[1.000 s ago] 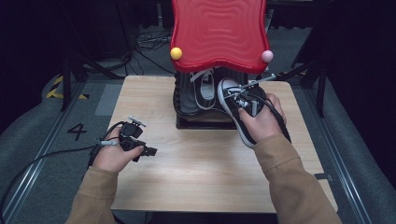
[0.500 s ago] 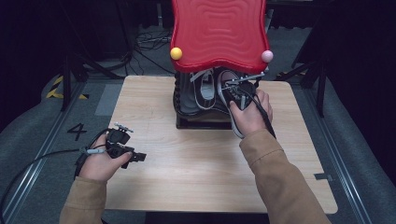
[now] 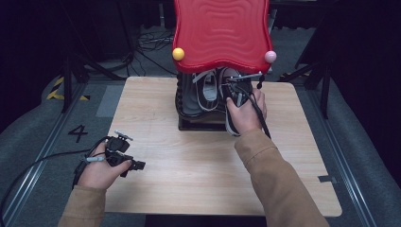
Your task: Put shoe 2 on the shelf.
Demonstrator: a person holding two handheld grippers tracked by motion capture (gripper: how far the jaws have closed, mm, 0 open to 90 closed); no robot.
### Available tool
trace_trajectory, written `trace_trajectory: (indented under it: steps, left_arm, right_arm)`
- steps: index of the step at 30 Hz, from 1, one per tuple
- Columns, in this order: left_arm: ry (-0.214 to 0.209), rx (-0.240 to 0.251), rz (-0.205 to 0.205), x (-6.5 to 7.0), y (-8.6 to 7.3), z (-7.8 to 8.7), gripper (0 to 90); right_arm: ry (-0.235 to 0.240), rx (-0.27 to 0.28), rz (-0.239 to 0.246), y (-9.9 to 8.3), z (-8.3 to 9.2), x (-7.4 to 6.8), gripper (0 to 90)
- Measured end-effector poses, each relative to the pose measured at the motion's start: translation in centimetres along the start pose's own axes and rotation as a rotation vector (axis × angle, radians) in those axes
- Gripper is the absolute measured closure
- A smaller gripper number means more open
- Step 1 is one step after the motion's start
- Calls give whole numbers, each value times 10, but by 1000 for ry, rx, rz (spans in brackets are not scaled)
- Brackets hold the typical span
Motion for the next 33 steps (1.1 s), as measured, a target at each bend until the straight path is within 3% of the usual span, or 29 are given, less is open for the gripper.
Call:
trace_trajectory:
  steps: [4, 9, 12, 18, 22, 28, 30, 33]
  left_arm:
    - [-4, -7, -2, 1, 0, -2, 403]
    - [-8, -10, -10, 2, 4, -3, 404]
    - [-8, -16, -21, 4, 6, -5, 404]
    - [-15, -27, -42, 12, 16, -12, 405]
    - [-15, -44, -52, 14, 21, -18, 405]
    - [-19, -61, -56, 16, 23, -23, 405]
    - [-18, -63, -60, 17, 23, -24, 405]
    - [-17, -63, -58, 17, 22, -24, 405]
  right_arm:
    - [13, -18, 23, -1, -6, -2, 839]
    - [52, -9, 53, -4, 0, -6, 640]
    - [76, -1, 61, -8, 5, -7, 627]
    - [138, 33, 65, -19, 33, 1, 593]
    - [146, 57, 105, -27, 54, 9, 603]
    - [165, 70, 150, -41, 84, 20, 714]
    - [167, 38, 172, -49, 93, 23, 805]
    - [176, -28, 201, -68, 100, 30, 873]
Point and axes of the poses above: each handheld gripper's, and its own axes: z roughly backward along the jaws, y roughly out of its top, x roughly to its right, the point moved 6 cm from there along -z, roughly forward along the jaws, and after that the axes turned 14 degrees about -y, right-handed, at the moved point
